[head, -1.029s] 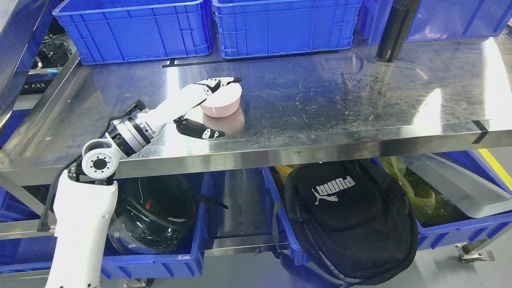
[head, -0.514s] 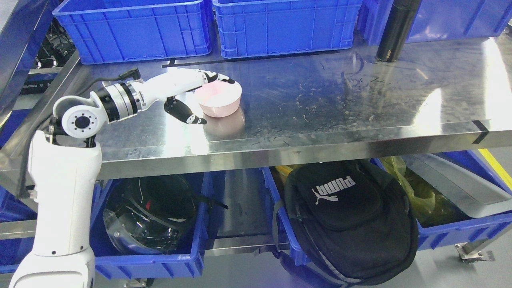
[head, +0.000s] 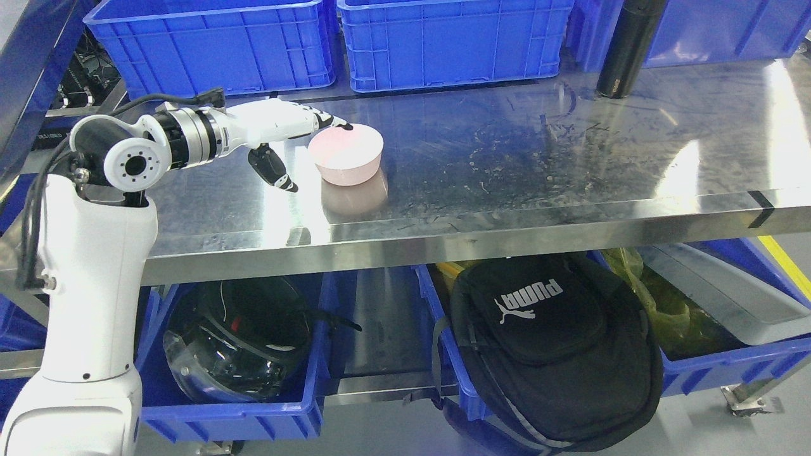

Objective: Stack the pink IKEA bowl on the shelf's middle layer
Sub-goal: 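Reach the left hand around the pink bowl's rim, then grasp the pink bowl rim with the left hand and lift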

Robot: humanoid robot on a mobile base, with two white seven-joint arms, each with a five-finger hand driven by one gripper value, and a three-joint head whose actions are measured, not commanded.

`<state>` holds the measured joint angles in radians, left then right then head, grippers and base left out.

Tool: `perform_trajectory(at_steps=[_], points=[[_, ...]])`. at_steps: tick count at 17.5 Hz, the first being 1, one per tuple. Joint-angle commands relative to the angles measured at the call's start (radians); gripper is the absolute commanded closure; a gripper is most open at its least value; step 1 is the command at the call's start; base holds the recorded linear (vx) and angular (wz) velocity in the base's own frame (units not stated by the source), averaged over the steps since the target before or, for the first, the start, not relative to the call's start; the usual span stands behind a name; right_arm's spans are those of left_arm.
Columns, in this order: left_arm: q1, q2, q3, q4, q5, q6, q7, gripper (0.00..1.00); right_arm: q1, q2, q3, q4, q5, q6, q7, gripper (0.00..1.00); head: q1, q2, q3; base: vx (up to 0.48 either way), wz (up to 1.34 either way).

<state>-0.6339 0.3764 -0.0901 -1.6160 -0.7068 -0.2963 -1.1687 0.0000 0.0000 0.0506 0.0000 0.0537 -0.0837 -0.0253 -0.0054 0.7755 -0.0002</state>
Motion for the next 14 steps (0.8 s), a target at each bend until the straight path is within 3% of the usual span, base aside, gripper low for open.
perform_trajectory(at_steps=[1,6,14], points=[[0.011,-0.126,-0.063,-0.001,-0.115,0.002,-0.009,0.18,0.023,-0.017,0.0,-0.017,0.0,0.001,-0.001,0.0,0.0,0.0,0.0,0.0,0.0],[0.019,-0.18,-0.074,0.041,-0.301,0.014,-0.008,0.19,0.023,-0.017,0.0,-0.017,0.0,0.001,-0.001,0.0,0.0,0.0,0.0,0.0,0.0],[-0.009,-0.217,-0.063,0.137,-0.306,0.013,-0.005,0.39,0.023,-0.017,0.0,-0.017,0.0,0.001,-0.001,0.0,0.0,0.0,0.0,0.0,0.0]])
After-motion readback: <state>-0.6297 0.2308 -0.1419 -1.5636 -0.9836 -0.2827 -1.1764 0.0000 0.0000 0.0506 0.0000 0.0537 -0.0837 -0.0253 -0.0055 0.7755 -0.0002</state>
